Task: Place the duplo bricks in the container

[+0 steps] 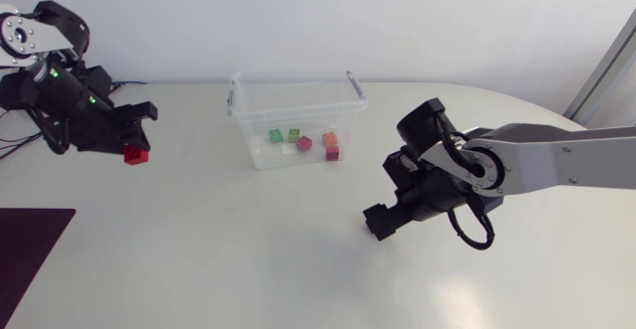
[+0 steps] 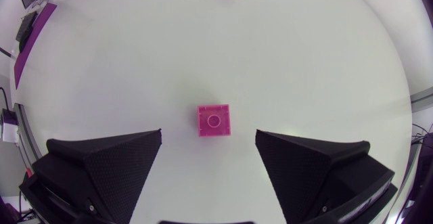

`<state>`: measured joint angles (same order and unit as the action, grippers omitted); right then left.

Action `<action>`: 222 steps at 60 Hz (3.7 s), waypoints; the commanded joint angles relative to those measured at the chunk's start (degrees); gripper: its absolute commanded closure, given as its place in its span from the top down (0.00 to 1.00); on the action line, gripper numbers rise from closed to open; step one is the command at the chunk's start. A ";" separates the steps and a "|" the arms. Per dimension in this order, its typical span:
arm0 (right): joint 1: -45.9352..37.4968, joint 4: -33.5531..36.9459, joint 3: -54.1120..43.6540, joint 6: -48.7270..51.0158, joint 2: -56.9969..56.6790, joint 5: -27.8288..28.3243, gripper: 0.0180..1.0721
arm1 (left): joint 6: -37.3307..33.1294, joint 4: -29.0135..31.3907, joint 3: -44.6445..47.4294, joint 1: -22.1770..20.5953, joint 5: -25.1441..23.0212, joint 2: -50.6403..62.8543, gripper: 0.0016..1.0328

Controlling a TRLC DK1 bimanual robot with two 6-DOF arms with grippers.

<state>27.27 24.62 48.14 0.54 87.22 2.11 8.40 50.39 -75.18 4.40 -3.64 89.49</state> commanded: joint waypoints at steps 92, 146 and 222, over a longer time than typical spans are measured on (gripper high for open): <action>1.65 -0.28 6.53 6.76 -0.12 -3.34 0.20 | -3.57 1.55 -54.11 -18.91 -2.69 38.74 0.97; 0.42 -7.22 45.20 5.97 18.42 -2.72 0.21 | -7.96 -5.92 -3.92 -13.63 3.73 -11.45 0.97; -10.13 -18.73 6.26 10.19 -25.08 -10.63 0.96 | -14.47 -34.40 48.90 -10.56 13.75 -70.86 0.96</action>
<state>18.68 7.18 59.13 9.52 67.07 -7.64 -4.80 17.19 -29.36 -6.74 9.39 21.21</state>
